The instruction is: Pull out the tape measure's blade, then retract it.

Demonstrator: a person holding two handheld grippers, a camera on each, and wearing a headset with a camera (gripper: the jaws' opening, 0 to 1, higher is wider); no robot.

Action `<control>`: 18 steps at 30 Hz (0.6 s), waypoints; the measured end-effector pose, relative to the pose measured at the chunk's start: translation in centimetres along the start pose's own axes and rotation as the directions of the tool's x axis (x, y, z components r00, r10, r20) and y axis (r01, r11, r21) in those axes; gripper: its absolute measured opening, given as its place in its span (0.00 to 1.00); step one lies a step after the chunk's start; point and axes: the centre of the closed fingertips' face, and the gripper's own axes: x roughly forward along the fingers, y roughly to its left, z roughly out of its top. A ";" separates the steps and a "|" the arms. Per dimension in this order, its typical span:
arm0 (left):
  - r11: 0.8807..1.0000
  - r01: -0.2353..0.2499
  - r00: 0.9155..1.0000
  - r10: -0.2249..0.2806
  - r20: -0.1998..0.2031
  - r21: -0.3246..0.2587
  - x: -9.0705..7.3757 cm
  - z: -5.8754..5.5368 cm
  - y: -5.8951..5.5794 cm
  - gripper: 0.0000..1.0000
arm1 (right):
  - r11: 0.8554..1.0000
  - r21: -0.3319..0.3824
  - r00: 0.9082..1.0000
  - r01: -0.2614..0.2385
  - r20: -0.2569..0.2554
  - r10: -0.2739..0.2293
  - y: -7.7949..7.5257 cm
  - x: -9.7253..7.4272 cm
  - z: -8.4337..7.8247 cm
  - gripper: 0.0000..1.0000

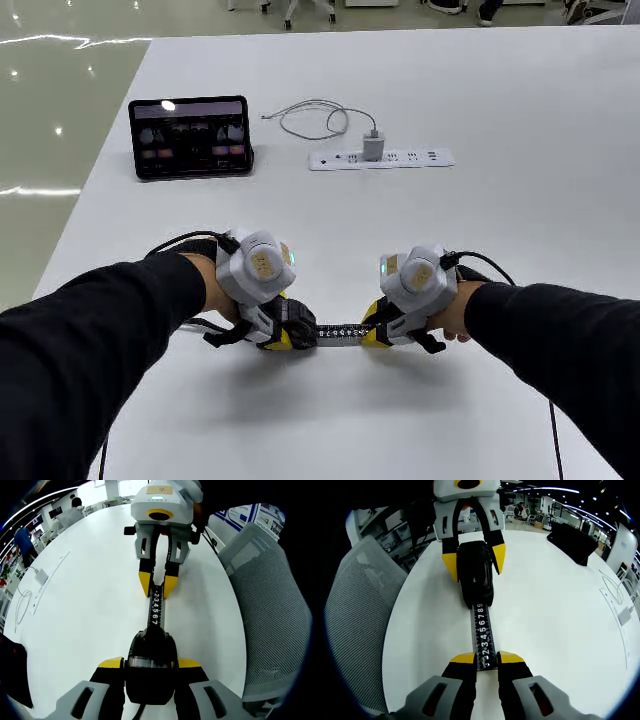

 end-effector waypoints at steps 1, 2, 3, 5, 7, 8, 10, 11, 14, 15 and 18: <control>1.000 0.000 1.000 0.000 -0.001 0.001 0.0 0.0 0.0 0.34 | 1.000 0.001 1.000 0.000 0.000 0.000 0.0 0.0 0.0 0.11; 1.000 0.000 1.000 0.000 -0.002 0.000 0.0 0.0 0.0 0.34 | 1.000 0.002 1.000 0.000 0.001 0.000 -0.1 0.0 -0.1 0.11; 1.000 0.000 1.000 0.000 -0.002 0.000 0.0 0.0 0.0 0.34 | 1.000 0.004 1.000 0.001 0.001 -0.001 -0.1 -0.1 -0.1 0.11; 1.000 -0.002 1.000 0.002 -0.001 0.000 0.0 0.0 0.0 0.34 | 1.000 0.004 1.000 0.004 0.000 -0.004 -0.1 -0.2 -0.3 0.11; 1.000 -0.003 1.000 0.003 0.000 -0.002 0.0 0.0 0.0 0.34 | 1.000 0.003 1.000 0.004 -0.002 -0.004 -0.1 -0.3 -0.4 0.11; 1.000 -0.004 1.000 0.004 0.001 -0.003 0.0 0.0 0.0 0.34 | 1.000 0.004 1.000 0.005 -0.004 -0.005 -0.1 -0.5 -0.5 0.11; 1.000 -0.004 1.000 0.004 0.002 -0.004 0.0 0.0 0.0 0.34 | 1.000 0.009 1.000 0.006 -0.004 -0.006 -0.2 -0.6 -0.8 0.11; 1.000 -0.004 1.000 0.004 0.002 -0.005 0.0 0.0 0.0 0.34 | 1.000 0.010 1.000 0.006 -0.003 -0.006 -0.3 -0.6 -0.8 0.11; 1.000 -0.004 1.000 0.004 0.002 -0.005 0.0 0.0 0.0 0.34 | 1.000 0.010 1.000 0.008 -0.005 -0.008 -0.2 -0.7 -1.1 0.11; 1.000 -0.004 1.000 0.004 0.002 -0.005 0.0 0.0 0.0 0.34 | 1.000 0.011 1.000 0.009 -0.006 -0.009 -0.2 -0.7 -1.1 0.11; 1.000 -0.004 1.000 0.004 0.003 -0.006 0.0 0.0 0.0 0.34 | 1.000 0.017 1.000 0.011 -0.002 -0.011 -0.2 -0.8 -1.3 0.11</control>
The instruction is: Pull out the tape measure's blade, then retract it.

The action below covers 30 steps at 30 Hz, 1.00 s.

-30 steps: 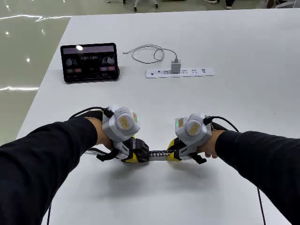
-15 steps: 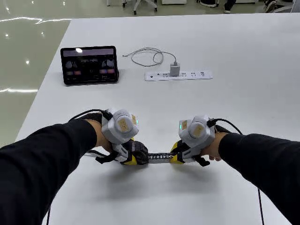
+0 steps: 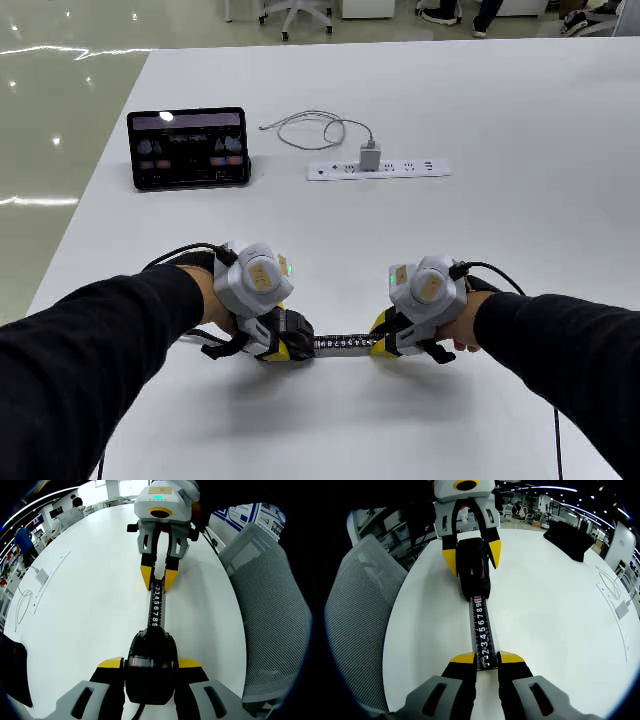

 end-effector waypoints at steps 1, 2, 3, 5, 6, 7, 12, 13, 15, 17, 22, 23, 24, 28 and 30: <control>1.000 0.000 1.000 0.000 0.000 -0.001 0.0 0.0 0.0 0.34 | 1.000 0.001 1.000 0.000 0.001 0.000 0.0 0.0 0.0 0.11; 1.000 0.001 1.000 -0.001 0.001 -0.002 0.0 0.0 0.0 0.34 | 1.000 0.001 1.000 -0.001 0.000 0.001 0.0 -0.1 -0.1 0.11; 1.000 0.001 1.000 -0.001 0.001 -0.001 0.0 0.0 0.0 0.34 | 1.000 0.001 1.000 -0.001 -0.001 0.001 0.0 -0.1 -0.1 0.11; 1.000 0.001 1.000 -0.001 0.002 -0.004 0.0 0.0 0.0 0.34 | 1.000 0.001 1.000 0.001 -0.005 -0.001 -0.1 -0.3 -0.4 0.11; 1.000 0.001 1.000 -0.001 0.002 -0.004 0.0 0.0 0.0 0.34 | 1.000 0.001 1.000 0.001 -0.006 -0.001 -0.1 -0.4 -0.5 0.11; 1.000 0.001 1.000 -0.001 0.002 -0.005 0.0 0.0 0.0 0.34 | 1.000 -0.001 1.000 0.002 -0.007 -0.002 -0.1 -0.4 -0.6 0.11; 1.000 -0.001 1.000 0.001 0.006 -0.006 0.0 0.0 0.0 0.34 | 1.000 -0.009 1.000 0.006 -0.012 -0.006 -0.2 -0.6 -0.9 0.11; 1.000 -0.002 1.000 0.002 0.007 -0.007 0.0 0.0 0.0 0.34 | 1.000 -0.014 1.000 0.007 -0.014 -0.008 -0.2 -0.7 -1.0 0.11; 1.000 -0.002 1.000 0.002 0.010 -0.008 0.0 0.0 0.0 0.34 | 1.000 -0.029 1.000 0.010 -0.017 -0.010 -0.1 -0.7 -1.1 0.11; 1.000 -0.003 1.000 0.004 0.013 -0.011 0.0 0.0 0.1 0.34 | 1.000 -0.028 1.000 0.011 -0.017 -0.011 -0.2 -0.9 -1.2 0.11; 1.000 -0.003 1.000 0.003 0.012 -0.011 0.0 0.0 0.1 0.34 | 1.000 -0.023 1.000 0.013 -0.019 -0.014 -0.4 -1.3 -1.7 0.11; 1.000 -0.003 1.000 0.003 0.012 -0.012 0.1 0.0 0.1 0.34 | 1.000 -0.020 1.000 0.013 -0.020 -0.014 -0.5 -1.4 -1.8 0.11; 1.000 -0.003 1.000 0.004 0.012 -0.011 0.1 0.0 0.1 0.34 | 1.000 -0.020 1.000 0.014 -0.021 -0.014 -0.4 -1.5 -2.0 0.11; 1.000 -0.005 1.000 0.005 0.013 -0.012 0.1 0.0 0.1 0.34 | 1.000 -0.007 1.000 0.009 -0.025 -0.009 -0.5 -1.8 -2.3 0.11; 1.000 -0.005 1.000 0.005 0.014 -0.012 0.1 0.0 0.0 0.34 | 1.000 -0.007 1.000 0.009 -0.029 -0.009 -0.5 -2.0 -2.5 0.11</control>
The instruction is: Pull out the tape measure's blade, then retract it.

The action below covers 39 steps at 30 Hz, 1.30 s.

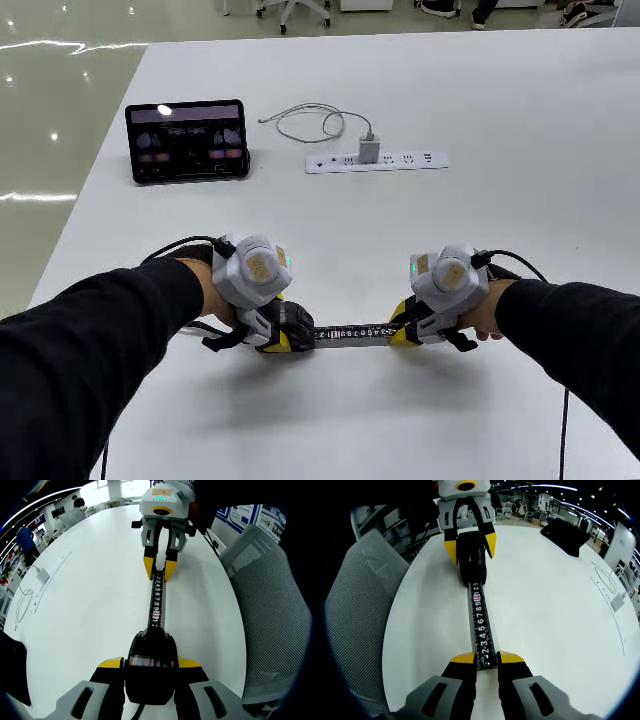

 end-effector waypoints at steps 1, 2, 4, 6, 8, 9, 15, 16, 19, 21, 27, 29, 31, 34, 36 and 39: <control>1.000 0.000 1.000 0.000 0.000 0.000 0.0 0.0 0.0 0.34 | 1.000 0.000 1.000 -0.001 -0.001 0.001 -0.1 -0.1 -0.1 0.11; 1.000 0.000 1.000 0.000 0.000 -0.001 0.0 0.0 0.0 0.34 | 1.000 0.000 1.000 -0.001 -0.003 0.001 -0.1 -0.1 -0.2 0.11; 1.000 -0.001 1.000 0.001 0.000 -0.001 0.0 0.0 0.0 0.34 | 1.000 0.001 1.000 -0.001 -0.003 0.001 -0.1 -0.2 -0.2 0.11; 1.000 -0.003 1.000 0.003 0.000 -0.002 0.0 0.0 0.0 0.34 | 1.000 -0.001 1.000 0.000 -0.005 0.000 -0.1 -0.2 -0.3 0.11; 1.000 -0.005 1.000 0.005 0.001 -0.003 0.0 0.0 0.0 0.34 | 1.000 -0.004 1.000 0.000 -0.007 0.000 -0.1 -0.2 -0.3 0.11; 1.000 -0.006 1.000 0.006 0.001 -0.003 0.0 0.0 0.0 0.34 | 1.000 -0.004 1.000 0.000 -0.009 0.000 -0.2 -0.2 -0.4 0.11; 1.000 -0.009 1.000 0.009 0.005 -0.002 0.0 0.1 -0.1 0.34 | 1.000 -0.006 1.000 0.000 -0.017 0.000 -0.2 -0.5 -0.7 0.11; 1.000 -0.009 1.000 0.009 0.005 0.000 0.0 0.1 -0.1 0.34 | 1.000 -0.005 1.000 0.000 -0.017 0.000 -0.2 -0.5 -0.7 0.11; 1.000 -0.009 1.000 0.009 0.005 -0.001 0.0 0.1 -0.1 0.34 | 1.000 -0.001 1.000 0.001 -0.020 -0.001 -0.2 -0.6 -0.9 0.11; 1.000 -0.008 1.000 0.008 0.004 -0.001 0.0 0.0 -0.1 0.34 | 1.000 0.001 1.000 0.002 -0.022 -0.002 -0.2 -0.7 -1.1 0.11; 1.000 -0.006 1.000 0.006 0.003 0.001 0.0 0.0 -0.2 0.34 | 1.000 0.011 1.000 0.005 -0.025 -0.004 -0.3 -1.1 -1.6 0.11; 1.000 -0.007 1.000 0.007 0.004 0.000 0.0 0.0 -0.2 0.34 | 1.000 0.014 1.000 0.005 -0.026 -0.005 -0.4 -1.3 -1.8 0.11; 1.000 -0.006 1.000 0.006 0.004 0.000 0.0 0.0 -0.2 0.34 | 1.000 0.016 1.000 0.005 -0.027 -0.004 -0.4 -1.4 -2.0 0.11; 1.000 -0.007 1.000 0.007 0.004 -0.001 0.0 0.0 -0.2 0.34 | 1.000 0.021 1.000 0.006 -0.030 -0.005 -0.5 -1.6 -2.3 0.11; 1.000 -0.007 1.000 0.007 0.003 -0.001 0.0 0.0 -0.2 0.34 | 1.000 0.024 1.000 0.006 -0.030 -0.005 -0.5 -1.7 -2.4 0.11; 1.000 -0.006 1.000 0.006 0.004 -0.002 0.0 0.0 -0.2 0.34 | 1.000 0.026 0.999 0.006 -0.031 -0.005 -0.5 -1.9 -2.6 0.11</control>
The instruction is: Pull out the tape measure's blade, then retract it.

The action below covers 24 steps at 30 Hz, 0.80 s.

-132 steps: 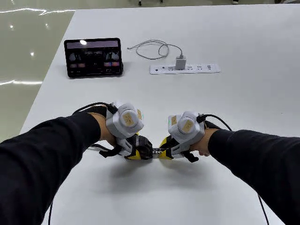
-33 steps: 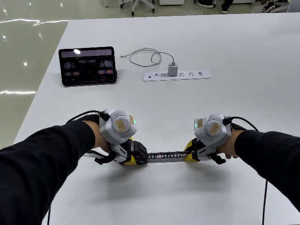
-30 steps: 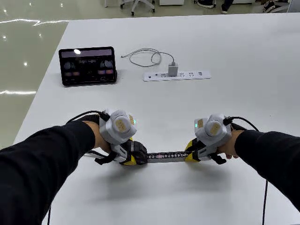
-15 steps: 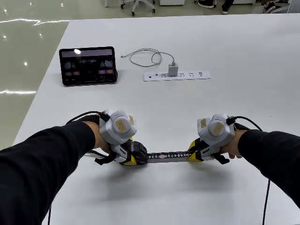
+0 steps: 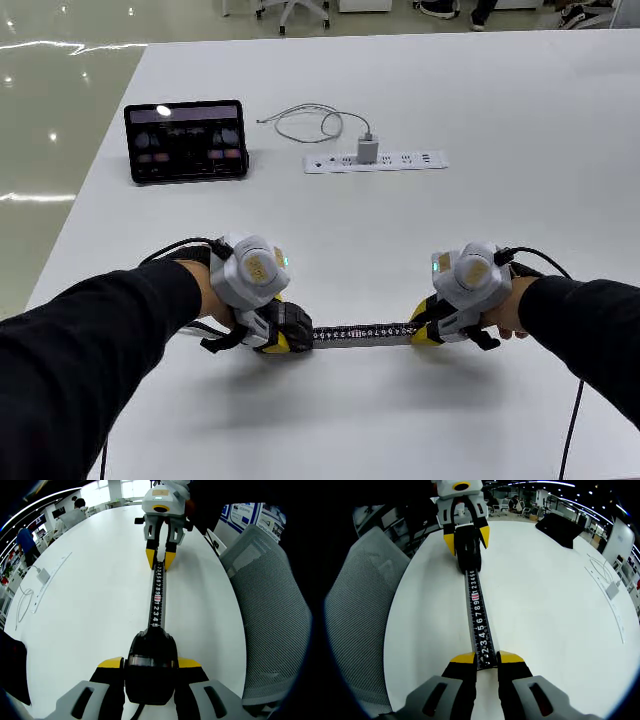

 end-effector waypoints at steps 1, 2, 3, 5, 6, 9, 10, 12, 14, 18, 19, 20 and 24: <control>1.000 0.000 1.000 0.000 0.000 0.000 0.0 0.0 0.0 0.34 | 1.000 -0.002 1.000 0.000 0.000 0.000 0.0 -0.1 -0.1 0.11; 1.000 0.000 1.000 0.000 0.000 -0.001 0.0 0.0 0.0 0.34 | 1.000 -0.002 1.000 -0.001 -0.001 0.001 0.0 -0.1 -0.1 0.11; 1.000 0.000 1.000 0.000 0.000 0.000 0.0 0.0 0.0 0.34 | 1.000 -0.003 1.000 -0.001 -0.002 0.001 0.0 -0.1 -0.2 0.11; 1.000 0.000 1.000 0.000 -0.001 -0.001 0.0 0.0 0.0 0.34 | 1.000 -0.004 1.000 -0.002 -0.004 0.002 -0.1 -0.2 -0.3 0.11; 1.000 0.000 1.000 0.000 -0.001 0.000 0.0 0.0 0.0 0.34 | 1.000 -0.004 1.000 -0.001 -0.004 0.001 -0.1 -0.3 -0.4 0.11; 1.000 -0.001 1.000 0.001 -0.001 -0.002 0.0 0.0 0.0 0.34 | 1.000 0.003 1.000 0.003 -0.004 -0.003 -0.2 -0.6 -0.9 0.11; 1.000 0.000 1.000 0.000 -0.001 -0.002 0.0 0.0 0.0 0.34 | 1.000 0.004 1.000 0.004 -0.005 -0.004 -0.2 -0.7 -1.1 0.11; 1.000 0.000 1.000 0.000 -0.001 -0.002 0.0 0.0 0.0 0.34 | 1.000 0.007 1.000 0.006 -0.008 -0.006 -0.2 -0.9 -1.4 0.11; 1.000 0.000 1.000 0.000 -0.002 -0.001 0.1 0.0 0.0 0.34 | 1.000 0.010 1.000 0.008 -0.010 -0.008 -0.3 -1.1 -1.7 0.11; 1.000 -0.001 1.000 0.001 -0.001 -0.003 0.1 0.0 0.0 0.34 | 1.000 0.012 1.000 0.011 -0.013 -0.011 -0.2 -1.3 -2.0 0.11; 1.000 -0.001 1.000 0.001 0.000 -0.004 0.0 0.0 -0.1 0.34 | 1.000 0.011 1.000 0.011 -0.015 -0.011 -0.3 -1.3 -2.0 0.11; 1.000 0.000 1.000 0.000 0.001 -0.004 0.0 0.0 -0.1 0.34 | 1.000 0.009 1.000 0.011 -0.017 -0.011 -0.3 -1.4 -2.1 0.11; 1.000 -0.001 1.000 0.001 0.002 -0.004 0.0 0.0 -0.1 0.34 | 1.000 0.009 1.000 0.013 -0.023 -0.012 -0.3 -1.7 -2.6 0.11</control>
